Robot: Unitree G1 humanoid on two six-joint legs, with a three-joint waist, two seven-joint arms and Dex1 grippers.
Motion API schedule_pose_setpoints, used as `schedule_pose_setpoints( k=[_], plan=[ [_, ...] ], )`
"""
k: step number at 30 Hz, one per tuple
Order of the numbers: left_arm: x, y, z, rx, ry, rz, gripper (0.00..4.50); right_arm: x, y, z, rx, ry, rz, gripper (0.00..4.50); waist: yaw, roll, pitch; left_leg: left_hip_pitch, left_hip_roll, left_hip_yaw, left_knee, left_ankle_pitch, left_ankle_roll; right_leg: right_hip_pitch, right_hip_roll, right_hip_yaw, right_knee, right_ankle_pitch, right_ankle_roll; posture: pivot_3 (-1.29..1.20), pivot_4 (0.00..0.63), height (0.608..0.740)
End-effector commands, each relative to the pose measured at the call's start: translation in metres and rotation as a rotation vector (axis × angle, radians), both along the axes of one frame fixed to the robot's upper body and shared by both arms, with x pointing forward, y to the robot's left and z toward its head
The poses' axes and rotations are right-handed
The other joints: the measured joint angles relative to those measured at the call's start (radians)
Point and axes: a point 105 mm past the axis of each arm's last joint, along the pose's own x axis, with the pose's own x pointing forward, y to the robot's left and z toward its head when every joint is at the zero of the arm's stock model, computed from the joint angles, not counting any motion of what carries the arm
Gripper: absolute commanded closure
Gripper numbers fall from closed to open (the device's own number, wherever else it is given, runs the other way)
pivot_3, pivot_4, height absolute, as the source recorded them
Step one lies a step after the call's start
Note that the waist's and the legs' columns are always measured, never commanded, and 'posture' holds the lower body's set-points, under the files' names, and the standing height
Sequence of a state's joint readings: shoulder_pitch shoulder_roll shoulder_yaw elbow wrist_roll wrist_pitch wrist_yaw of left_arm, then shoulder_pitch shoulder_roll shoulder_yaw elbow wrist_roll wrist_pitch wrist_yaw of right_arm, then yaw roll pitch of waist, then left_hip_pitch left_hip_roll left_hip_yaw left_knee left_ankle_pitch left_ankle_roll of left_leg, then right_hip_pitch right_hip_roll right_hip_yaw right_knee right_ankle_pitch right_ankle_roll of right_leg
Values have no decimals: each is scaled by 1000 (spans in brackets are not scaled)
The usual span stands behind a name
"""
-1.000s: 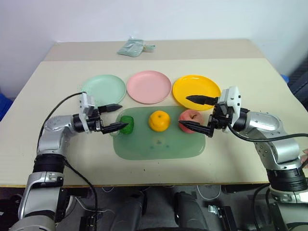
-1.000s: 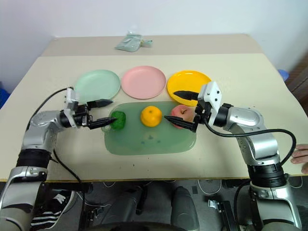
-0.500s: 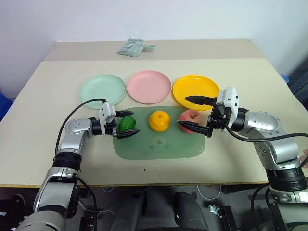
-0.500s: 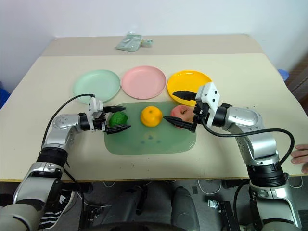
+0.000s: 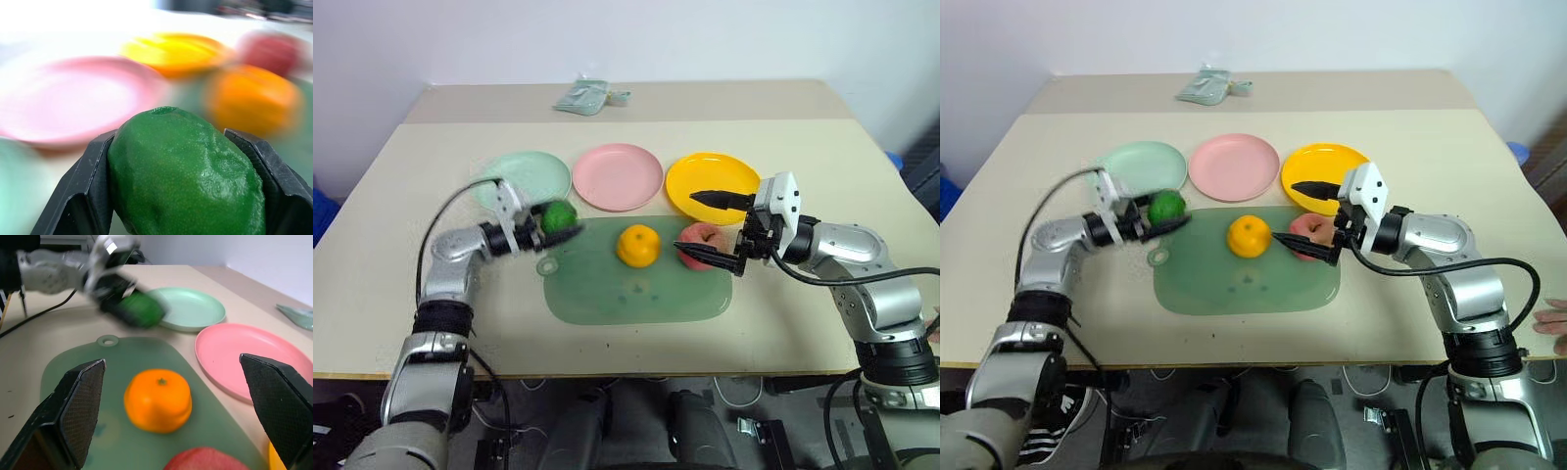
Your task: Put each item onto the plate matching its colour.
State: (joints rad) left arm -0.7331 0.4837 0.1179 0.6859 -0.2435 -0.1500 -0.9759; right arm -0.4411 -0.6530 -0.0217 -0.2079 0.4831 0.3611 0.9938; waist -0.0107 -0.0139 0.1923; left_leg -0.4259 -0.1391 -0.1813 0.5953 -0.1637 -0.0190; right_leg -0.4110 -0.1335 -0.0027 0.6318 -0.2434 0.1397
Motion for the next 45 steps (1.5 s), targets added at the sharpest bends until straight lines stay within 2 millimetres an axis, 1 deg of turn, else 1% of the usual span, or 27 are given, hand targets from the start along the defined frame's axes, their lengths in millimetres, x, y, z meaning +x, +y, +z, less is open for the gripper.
schedule_pose_setpoints(
  k=[1, 2, 3, 5, 8, 12, 14, 15, 16, 17, 18, 20, 21, 22, 23, 25, 27, 28, 29, 32, 34, 36, 41, 43, 45],
  plan=[
    [30, 36, 40, -107, -88, 341, 1751, 6, 1, 20, 44, -77, -22, 0, 0, 0, 0, 0, 0, 0, 0, 0, 0, 0, 0, 0, 0, 0, 1, 0, 150, 740],
    [36, 41, 44, -151, -81, 408, 1751, 7, 2, 23, 63, -85, -23, 0, 0, 0, 0, 0, -1, 0, 0, 0, 0, 0, 0, 0, 0, 0, 1, 0, 150, 740],
    [41, 45, 45, -177, -71, 465, 1751, 12, 4, 29, 90, -99, -41, 0, -1, 0, 0, 0, -1, 0, 0, 0, 0, 0, 0, 0, -1, 1, 1, 0, 150, 740],
    [48, 52, 40, -222, -39, 558, 1751, 22, 8, 36, 132, -133, -83, 0, -5, -1, 0, 0, -1, 0, 0, 0, 0, 1, 0, 0, -1, 1, 2, 0, 150, 740],
    [53, 53, 27, -178, -23, 634, 1751, 21, 17, 33, 125, -149, -70, 0, -5, -1, 0, 0, -1, 0, 0, 0, 0, 0, 0, 0, 0, 1, 2, 0, 150, 740],
    [58, 53, 12, -144, 18, 692, 1751, 22, 17, 31, 122, -149, -81, 0, -5, -1, 0, 0, -2, 0, 0, 0, 0, 0, 0, 0, 0, 2, 3, 0, 150, 740],
    [58, 53, 3, -131, 52, 699, 746, 22, 16, 30, 115, -150, -86, 0, -5, -1, 0, 0, -2, 0, 1, 0, 0, 1, 0, 0, 0, 2, 3, 0, 150, 740],
    [59, 53, 1, -122, 57, 695, 351, 22, 15, 30, 114, -150, -88, 0, -4, -1, 0, 0, -2, 0, 1, 0, 0, 1, 0, 0, 0, 2, 3, 0, 150, 740],
    [59, 52, 3, -125, 53, 685, 17, 21, 14, 29, 111, -150, -89, 0, -5, -1, 0, 0, -2, 0, 1, 0, 0, 1, 0, 0, 0, 2, 3, 0, 150, 740],
    [59, 50, 6, -137, 46, 666, 17, 21, 13, 29, 109, -150, -91, 0, -5, -1, 0, 0, -2, 0, 1, 0, 0, 1, 0, 0, 0, 3, 3, 0, 150, 740],
    [59, 47, 11, -151, 34, 637, 17, 21, 13, 29, 108, -150, -92, 0, -5, -1, 0, 0, -2, 0, 1, 0, 0, 1, 0, 0, 0, 3, 3, 0, 150, 740],
    [56, 30, 30, -210, -19, 495, 17, 21, 12, 29, 107, -150, -94, 0, -4, -1, 0, 0, -2, 0, 1, 0, 0, 1, 0, 0, 0, 3, 3, 0, 150, 740],
    [54, 24, 38, -216, -45, 442, 17, 21, 11, 29, 108, -150, -95, 0, -3, -1, 0, 0, -2, 0, 1, 0, 0, 1, 0, 0, 0, 3, 3, 0, 150, 740],
    [50, 18, 48, -196, -111, 398, 17, 22, 11, 30, 109, -151, -98, 0, -4, -1, 0, 0, -2, 0, 1, 0, 0, 1, 0, 0, 0, 3, 3, 0, 150, 740],
    [43, 2, 51, -191, -112, 255, 17, 22, 11, 30, 111, -150, -96, 0, -5, -1, 0, 0, -2, 0, 1, 0, 0, 1, 0, 0, 0, 3, 3, 0, 150, 740],
    [28, -20, 54, -176, -132, 64, 17, 23, 11, 31, 113, -150, -94, 0, -6, -1, 0, 0, -2, 0, 1, 0, 0, 1, 0, 0, 0, 3, 3, 0, 150, 740],
    [14, -37, 52, -186, -117, -92, 17, 23, 11, 31, 112, -149, -87, 0, -8, -1, 0, 0, -2, 0, 1, 0, 0, 1, 0, 0, 0, 3, 3, 0, 150, 740],
    [2, -47, 47, -170, -112, -193, 17, 23, 12, 31, 111, -149, -84, 0, -9, -1, 0, 0, -2, 0, 1, 0, 0, 1, 0, 0, 0, 3, 3, 0, 150, 740],
    [-9, -56, 41, -149, -101, -284, 17, 23, 12, 31, 111, -150, -83, 0, -13, 0, 0, 0, -2, 0, 1, 0, 0, 1, 0, 0, 0, 3, 3, 0, 150, 740],
    [-38, -79, 19, -108, 10, -515, 17, 21, 11, 31, 103, -153, -78, 0, -24, 0, 0, 0, -1, 0, 1, 0, 0, 1, 0, 0, 0, 3, 2, 0, 150, 740],
    [-48, -85, 14, -104, 66, -582, 17, 20, 10, 31, 98, -155, -75, 0, -27, 0, 0, 0, -1, 0, 1, 0, 0, 1, 1, 0, 0, 3, 2, 0, 150, 740],
    [-52, -88, 14, -103, 74, -619, 17, 20, 9, 32, 98, -156, -81, 0, -28, 0, 0, 0, -1, -1, 1, 0, 0, 1, 1, 0, 0, 3, 2, 0, 150, 740],
    [-50, -89, 19, -85, 47, -610, 17, 18, 7, 30, 92, -150, -86, 0, -27, 0, 0, 0, -1, -1, 1, 0, 0, 1, 1, 0, 0, 3, 2, 0, 150, 740],
    [-45, -86, 27, -144, 68, -584, 17, 17, 7, 30, 91, -149, -84, 0, -27, 0, 0, 0, -1, -1, 1, 0, 0, 1, 1, 1, 0, 3, 2, 0, 150, 740],
    [-44, -83, 27, -104, 42, -565, 17, 16, 8, 29, 88, -143, -79, 0, -28, 0, 0, 0, -1, -1, 1, 0, 0, 1, 1, 0, 0, 3, 2, 0, 150, 740]
  ],
)
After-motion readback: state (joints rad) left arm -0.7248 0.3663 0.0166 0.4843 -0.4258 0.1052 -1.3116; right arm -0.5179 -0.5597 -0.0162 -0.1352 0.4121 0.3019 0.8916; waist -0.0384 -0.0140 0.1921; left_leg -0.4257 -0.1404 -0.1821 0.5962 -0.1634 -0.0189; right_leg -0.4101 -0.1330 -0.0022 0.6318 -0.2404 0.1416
